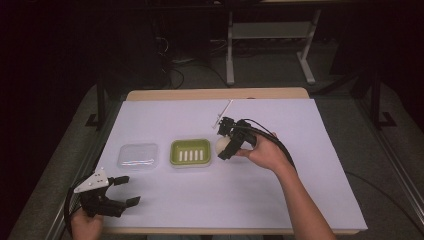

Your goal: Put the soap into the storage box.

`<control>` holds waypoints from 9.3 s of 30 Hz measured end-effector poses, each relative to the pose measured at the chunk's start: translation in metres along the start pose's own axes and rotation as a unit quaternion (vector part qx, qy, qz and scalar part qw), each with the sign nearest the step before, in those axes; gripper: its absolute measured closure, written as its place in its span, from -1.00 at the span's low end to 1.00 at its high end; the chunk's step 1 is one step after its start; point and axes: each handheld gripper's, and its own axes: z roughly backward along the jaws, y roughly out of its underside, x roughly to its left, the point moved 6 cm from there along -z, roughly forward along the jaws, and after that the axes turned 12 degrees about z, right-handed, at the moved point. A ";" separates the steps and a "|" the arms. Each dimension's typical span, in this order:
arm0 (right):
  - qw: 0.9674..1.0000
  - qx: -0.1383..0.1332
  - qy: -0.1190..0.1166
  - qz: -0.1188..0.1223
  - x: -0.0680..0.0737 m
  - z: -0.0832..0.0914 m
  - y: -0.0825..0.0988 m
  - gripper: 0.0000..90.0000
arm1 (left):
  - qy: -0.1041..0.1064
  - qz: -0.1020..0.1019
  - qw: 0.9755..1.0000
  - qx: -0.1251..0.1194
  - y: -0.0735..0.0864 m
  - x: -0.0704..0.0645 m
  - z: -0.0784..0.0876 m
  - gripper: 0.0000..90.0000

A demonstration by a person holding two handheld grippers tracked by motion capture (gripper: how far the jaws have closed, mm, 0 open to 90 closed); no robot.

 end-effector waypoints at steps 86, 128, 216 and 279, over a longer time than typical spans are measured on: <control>0.998 0.006 -0.022 0.057 -0.002 -0.044 -0.095 -0.48 | 0.003 0.001 1.000 -0.001 0.000 0.000 0.002 -0.71; 0.998 0.021 -0.039 0.053 0.000 -0.070 -0.097 -0.48 | 0.003 0.002 1.000 -0.005 -0.001 0.000 0.002 -0.71; 0.997 0.027 -0.032 0.057 0.002 -0.080 -0.097 -0.40 | 0.005 0.002 1.000 -0.005 0.000 -0.001 0.002 -0.71; 0.999 -0.030 -0.010 0.001 -0.009 -0.024 -0.044 -0.45 | 0.001 -0.001 1.000 0.000 0.000 -0.001 -0.001 -0.71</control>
